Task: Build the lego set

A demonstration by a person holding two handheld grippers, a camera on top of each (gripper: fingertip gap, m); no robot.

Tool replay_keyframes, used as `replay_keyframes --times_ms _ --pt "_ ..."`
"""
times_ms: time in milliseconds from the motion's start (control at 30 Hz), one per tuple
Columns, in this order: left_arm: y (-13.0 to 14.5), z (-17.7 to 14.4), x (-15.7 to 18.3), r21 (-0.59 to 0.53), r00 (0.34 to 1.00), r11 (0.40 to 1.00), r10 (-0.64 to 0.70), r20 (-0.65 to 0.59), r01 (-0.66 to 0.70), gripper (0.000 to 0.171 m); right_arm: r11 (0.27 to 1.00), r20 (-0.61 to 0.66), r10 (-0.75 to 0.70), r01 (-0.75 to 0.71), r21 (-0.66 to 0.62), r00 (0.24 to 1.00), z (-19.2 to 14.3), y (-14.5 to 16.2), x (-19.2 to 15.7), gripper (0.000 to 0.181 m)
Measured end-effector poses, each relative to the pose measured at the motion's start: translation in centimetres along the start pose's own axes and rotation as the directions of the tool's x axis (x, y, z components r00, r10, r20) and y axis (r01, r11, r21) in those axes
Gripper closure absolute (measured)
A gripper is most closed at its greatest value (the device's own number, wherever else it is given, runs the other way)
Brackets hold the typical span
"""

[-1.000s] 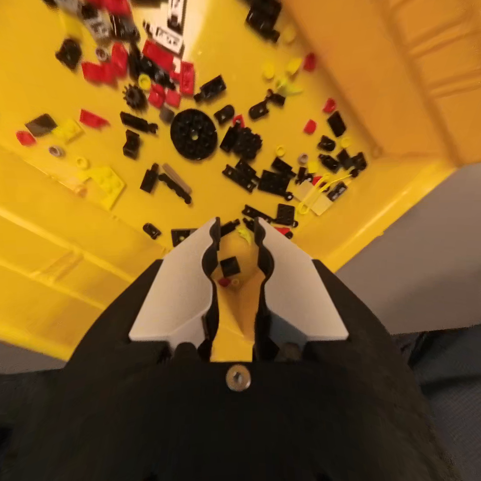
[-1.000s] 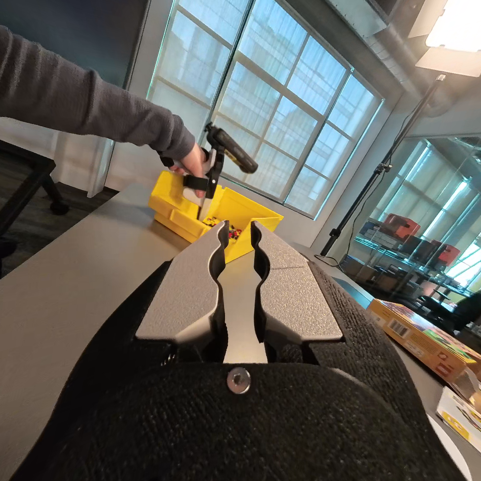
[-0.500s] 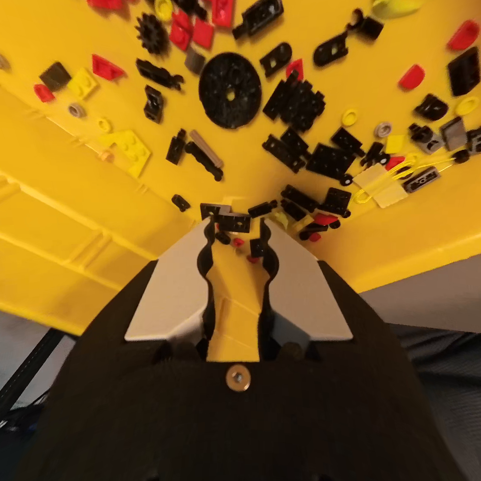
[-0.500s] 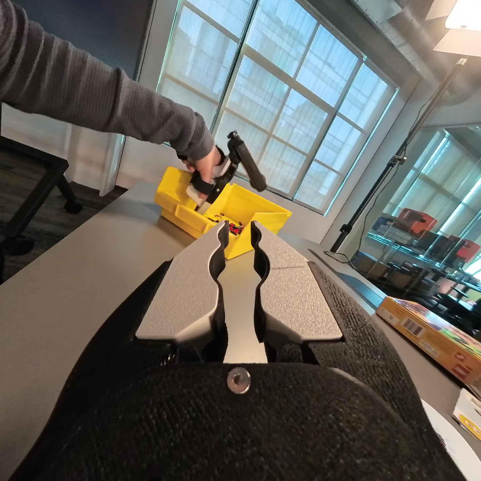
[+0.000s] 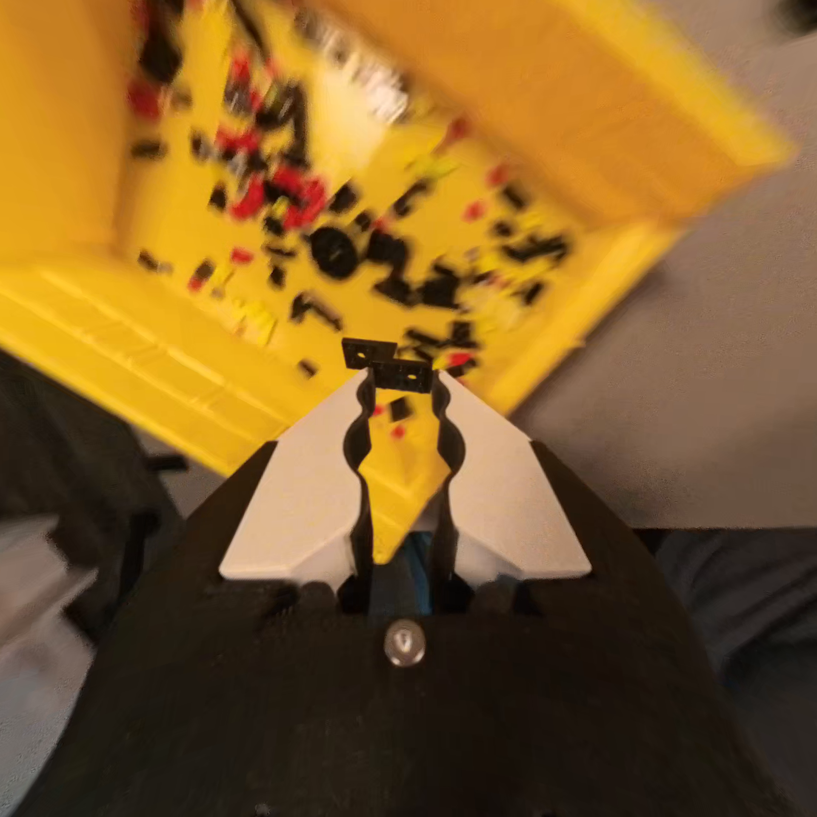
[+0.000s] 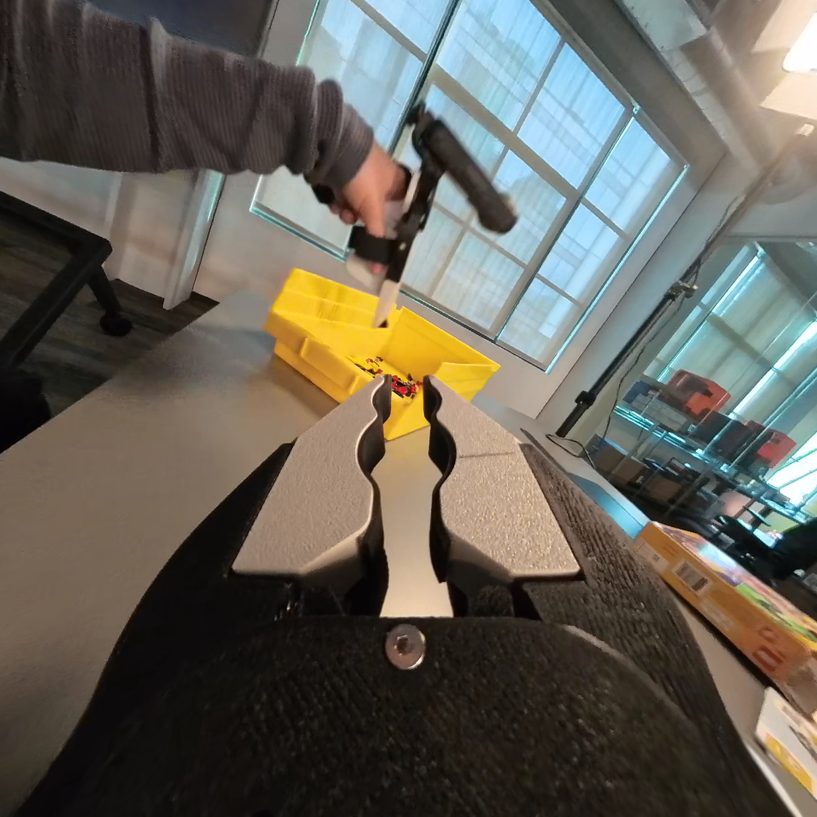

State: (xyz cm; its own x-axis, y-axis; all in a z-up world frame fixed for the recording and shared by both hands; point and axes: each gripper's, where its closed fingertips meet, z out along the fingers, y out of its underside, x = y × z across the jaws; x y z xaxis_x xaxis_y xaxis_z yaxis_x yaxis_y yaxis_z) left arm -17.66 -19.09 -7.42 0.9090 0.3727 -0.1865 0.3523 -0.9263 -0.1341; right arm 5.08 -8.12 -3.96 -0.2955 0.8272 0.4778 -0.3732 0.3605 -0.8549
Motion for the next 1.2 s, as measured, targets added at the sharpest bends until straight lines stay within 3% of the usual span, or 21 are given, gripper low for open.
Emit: replay_keyframes --times_ms 100,167,300,400,533,700,800,967,1067,1133,1200 --pt "-3.2 -4.1 7.9 0.212 0.967 0.966 0.189 -0.17 -0.151 0.147 0.997 0.017 -0.066 0.066 0.027 0.998 -0.1 -0.8 -1.0 0.171" --pt "-4.6 -5.4 12.9 0.295 0.923 0.925 0.309 -0.227 -0.238 0.147 0.989 -0.015 -0.128 0.129 0.077 0.992 -0.4 -2.2 -1.3 0.164" --pt "-5.6 -3.2 21.2 0.289 0.817 0.863 0.492 -0.301 -0.414 0.147 0.949 0.016 -0.272 0.265 0.169 0.962 -1.3 -4.5 -3.9 0.161" --pt "-5.7 -0.5 25.4 0.237 0.76 0.843 0.538 -0.366 -0.483 0.147 0.908 0.052 -0.399 0.386 0.166 0.916 -1.4 -4.3 -5.7 0.162" --pt "-5.2 2.7 27.7 0.184 0.762 0.841 0.539 -0.36 -0.509 0.147 0.913 0.033 -0.387 0.378 0.156 0.921 -1.8 -4.3 -5.3 0.166" --pt "-4.8 3.8 28.9 0.199 0.758 0.85 0.525 -0.387 -0.488 0.14 0.935 0.02 -0.329 0.323 0.147 0.944 -1.9 -4.2 -4.4 0.165" --pt "-5.4 3.2 29.6 0.286 0.751 0.866 0.498 -0.433 -0.409 0.117 0.934 0.013 -0.332 0.326 0.146 0.943 -1.9 -4.2 -4.3 0.166" --pt "-6.3 -1.3 27.3 0.524 0.763 0.843 0.418 -0.493 -0.123 0.115 0.943 -0.002 -0.308 0.306 0.133 0.951 -2.0 -4.0 -3.7 0.166" --pt "-5.1 -6.3 22.9 0.692 0.764 0.709 0.37 -0.529 0.135 0.117 0.95 -0.004 -0.287 0.285 0.13 0.958 -2.0 -4.0 -3.4 0.166" --pt "-2.9 -10.2 18.9 0.797 0.776 0.531 0.358 -0.519 0.288 0.118 0.952 0.001 -0.28 0.277 0.128 0.96 -2.0 -3.9 -3.4 0.166" --pt "0.2 -13.3 14.0 0.868 0.834 0.316 0.286 -0.473 0.384 0.118 0.954 0.011 -0.277 0.273 0.126 0.961 -2.0 -3.8 -3.5 0.166"
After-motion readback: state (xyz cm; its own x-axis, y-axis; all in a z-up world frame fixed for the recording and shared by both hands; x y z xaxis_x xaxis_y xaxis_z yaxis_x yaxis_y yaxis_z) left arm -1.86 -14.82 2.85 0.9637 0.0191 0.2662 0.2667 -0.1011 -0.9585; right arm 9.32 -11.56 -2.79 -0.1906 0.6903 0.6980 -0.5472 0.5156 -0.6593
